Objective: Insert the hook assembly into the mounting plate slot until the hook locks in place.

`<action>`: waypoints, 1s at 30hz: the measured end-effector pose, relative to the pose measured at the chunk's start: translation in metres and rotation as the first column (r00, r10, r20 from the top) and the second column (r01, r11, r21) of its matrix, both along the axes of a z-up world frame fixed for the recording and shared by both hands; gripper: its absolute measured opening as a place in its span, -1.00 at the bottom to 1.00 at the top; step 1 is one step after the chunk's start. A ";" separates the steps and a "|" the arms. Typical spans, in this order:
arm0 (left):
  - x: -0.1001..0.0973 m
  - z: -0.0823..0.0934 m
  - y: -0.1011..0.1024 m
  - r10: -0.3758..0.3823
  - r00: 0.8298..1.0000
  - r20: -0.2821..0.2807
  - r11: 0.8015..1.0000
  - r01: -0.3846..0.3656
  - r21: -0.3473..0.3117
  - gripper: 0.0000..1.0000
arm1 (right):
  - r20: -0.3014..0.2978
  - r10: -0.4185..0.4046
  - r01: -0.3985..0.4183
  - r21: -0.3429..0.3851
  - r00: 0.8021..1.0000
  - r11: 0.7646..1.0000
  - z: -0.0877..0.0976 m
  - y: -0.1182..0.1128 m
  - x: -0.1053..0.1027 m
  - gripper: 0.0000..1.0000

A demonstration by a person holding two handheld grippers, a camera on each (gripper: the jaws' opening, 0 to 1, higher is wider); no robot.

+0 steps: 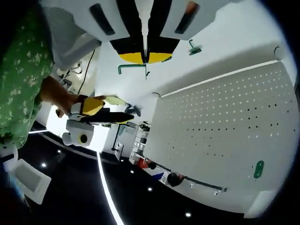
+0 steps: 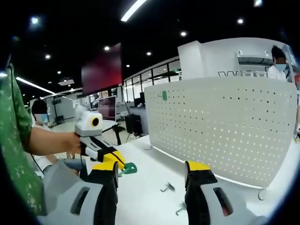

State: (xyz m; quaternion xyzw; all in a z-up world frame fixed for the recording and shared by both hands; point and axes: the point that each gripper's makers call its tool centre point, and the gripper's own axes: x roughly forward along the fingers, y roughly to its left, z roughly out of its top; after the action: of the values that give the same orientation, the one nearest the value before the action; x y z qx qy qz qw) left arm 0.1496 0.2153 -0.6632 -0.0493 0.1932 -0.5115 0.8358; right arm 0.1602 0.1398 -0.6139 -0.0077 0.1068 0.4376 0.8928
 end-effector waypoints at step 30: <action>-0.040 0.032 -0.024 -0.205 0.975 0.082 0.977 0.209 -0.041 -0.97 | -0.160 0.276 -0.268 0.066 0.948 0.961 -0.013 0.030 -0.047 -0.84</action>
State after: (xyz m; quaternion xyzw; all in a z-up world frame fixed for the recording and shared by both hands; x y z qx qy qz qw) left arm 0.1096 0.1917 -0.6310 -0.0300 0.1523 -0.6019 0.7833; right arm 0.1129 0.1695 -0.6269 0.0341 0.1698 0.5578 0.8117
